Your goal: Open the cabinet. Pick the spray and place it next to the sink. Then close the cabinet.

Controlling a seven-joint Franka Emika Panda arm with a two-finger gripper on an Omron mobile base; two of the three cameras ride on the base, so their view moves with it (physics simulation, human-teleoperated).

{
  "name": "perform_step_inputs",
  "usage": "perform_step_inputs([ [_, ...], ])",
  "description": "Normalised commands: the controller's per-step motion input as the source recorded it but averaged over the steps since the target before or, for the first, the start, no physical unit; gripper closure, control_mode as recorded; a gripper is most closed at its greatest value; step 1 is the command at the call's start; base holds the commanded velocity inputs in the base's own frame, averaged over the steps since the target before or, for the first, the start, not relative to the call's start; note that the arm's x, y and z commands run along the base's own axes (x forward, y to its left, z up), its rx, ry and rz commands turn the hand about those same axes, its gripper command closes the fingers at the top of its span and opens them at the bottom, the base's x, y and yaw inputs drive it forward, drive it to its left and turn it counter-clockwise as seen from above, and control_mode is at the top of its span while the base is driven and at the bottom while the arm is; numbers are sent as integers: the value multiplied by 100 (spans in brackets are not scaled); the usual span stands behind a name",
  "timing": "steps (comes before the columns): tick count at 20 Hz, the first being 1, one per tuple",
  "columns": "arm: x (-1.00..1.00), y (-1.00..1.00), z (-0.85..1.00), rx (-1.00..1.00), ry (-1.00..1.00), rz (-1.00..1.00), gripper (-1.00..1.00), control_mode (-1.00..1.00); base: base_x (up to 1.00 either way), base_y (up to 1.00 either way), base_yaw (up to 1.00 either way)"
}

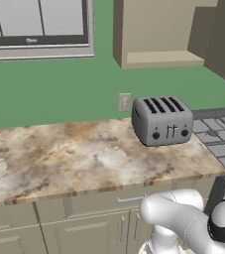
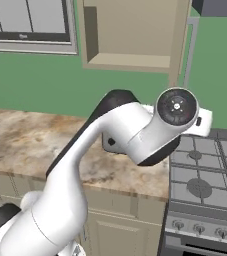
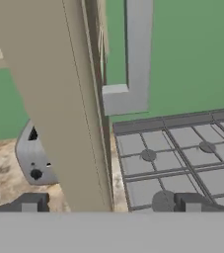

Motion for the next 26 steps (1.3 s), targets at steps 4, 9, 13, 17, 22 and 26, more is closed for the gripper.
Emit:
perform_step_inputs([
  [4, 0, -33, 0, 9, -14, -3, -100, -100, 0, 0, 0],
  [9, 6, -12, 1, 5, -3, 0, -100, -100, 0, 0, 0],
  [13, 6, -4, 1, 0, 0, 2, -100, -100, 0, 0, 0],
  [17, -4, 0, 6, 0, -2, 11, -100, -100, 0, 0, 0],
  [22, -43, 0, 21, 0, -10, 24, -100, -100, 0, 0, 0],
  [26, -75, 0, 26, 0, -15, 22, -100, -100, 0, 0, 0],
])
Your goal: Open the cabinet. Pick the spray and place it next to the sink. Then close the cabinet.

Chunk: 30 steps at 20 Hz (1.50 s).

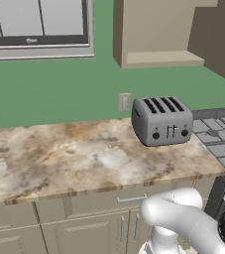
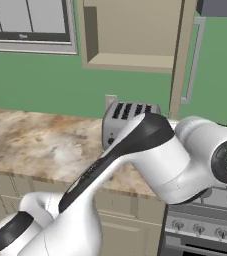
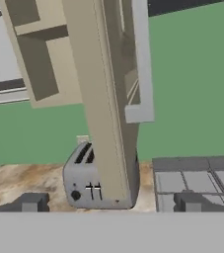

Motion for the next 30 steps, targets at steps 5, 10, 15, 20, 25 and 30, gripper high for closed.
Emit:
perform_step_inputs([
  [5, -17, 0, 6, 0, -4, 10, -100, -100, 0, 0, 0],
  [10, 32, 0, 0, 0, 0, 4, -100, -100, 0, 0, 0],
  [15, 24, -5, 0, 0, 0, 6, -100, -100, 0, 0, 0],
  [20, 3, -29, 0, 0, -3, 7, -100, -100, 0, 0, 0],
  [25, 0, -16, 0, 0, -6, 13, -100, -100, 0, 0, 0],
  [30, 8, -5, 0, 0, 0, 18, -100, -100, 0, 0, 0],
])
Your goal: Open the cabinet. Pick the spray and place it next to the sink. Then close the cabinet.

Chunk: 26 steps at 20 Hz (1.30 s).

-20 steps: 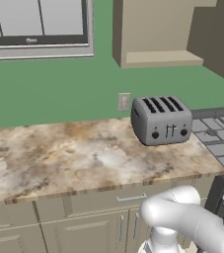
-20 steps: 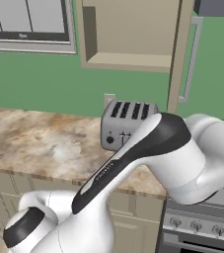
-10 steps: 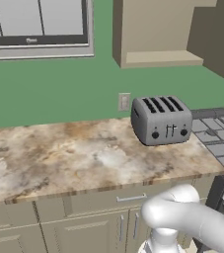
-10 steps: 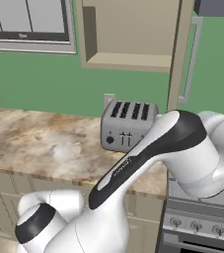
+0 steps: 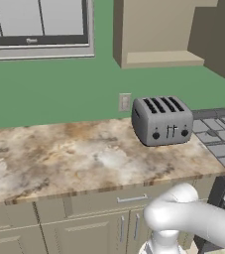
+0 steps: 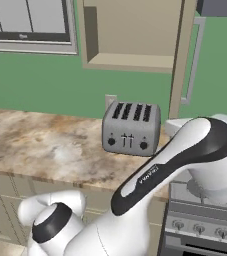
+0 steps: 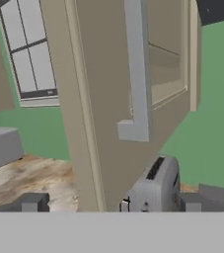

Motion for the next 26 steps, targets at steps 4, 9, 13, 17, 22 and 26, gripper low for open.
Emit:
perform_step_inputs([
  [4, 14, 0, 0, 0, 0, 12, -100, -100, 0, 0, 0],
  [9, 33, 0, 0, 0, 0, 4, -100, -100, 0, 0, 0],
  [13, 45, 0, 0, 0, 0, 2, -100, -100, 0, 0, 0],
  [17, 30, 0, 0, 0, 0, 2, -100, -100, 0, 0, 0],
  [22, 17, 0, 0, 0, -1, 3, -100, -100, 0, 0, 0],
  [26, -15, -7, 3, 0, -6, 12, -100, -100, 0, 0, 0],
])
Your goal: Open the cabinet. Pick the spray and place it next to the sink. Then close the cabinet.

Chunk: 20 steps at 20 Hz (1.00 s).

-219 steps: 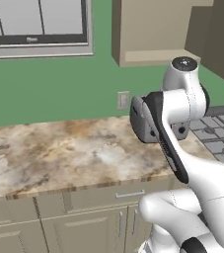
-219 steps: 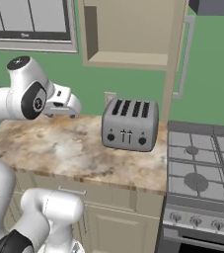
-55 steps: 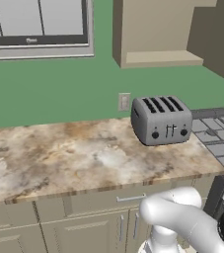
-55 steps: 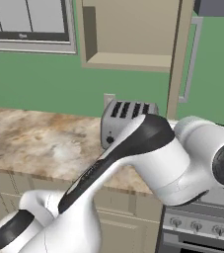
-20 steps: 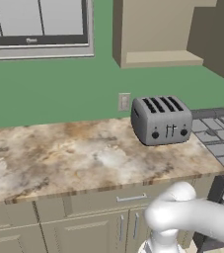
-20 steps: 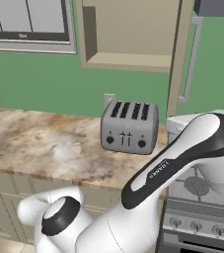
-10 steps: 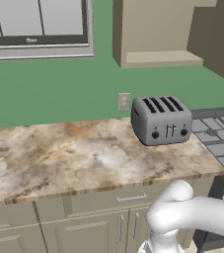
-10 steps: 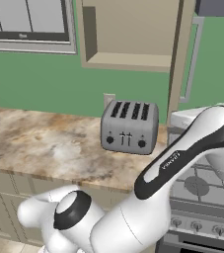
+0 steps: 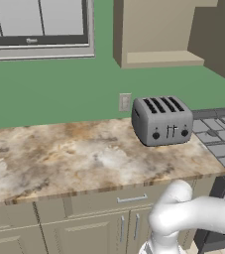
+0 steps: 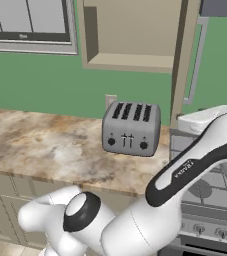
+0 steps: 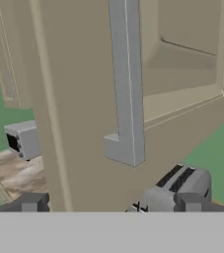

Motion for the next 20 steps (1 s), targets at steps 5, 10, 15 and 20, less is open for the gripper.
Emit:
perform_step_inputs([
  [5, 0, -26, 4, 0, -3, 16, -100, -100, 0, 0, 0],
  [10, 29, -4, 0, 0, -1, 10, -100, -100, 0, 0, 0],
  [15, 50, -2, 0, 0, 0, 3, -100, -100, 0, 0, 0],
  [20, 25, -26, 0, 0, 0, 2, -100, -100, 0, 0, 0],
])
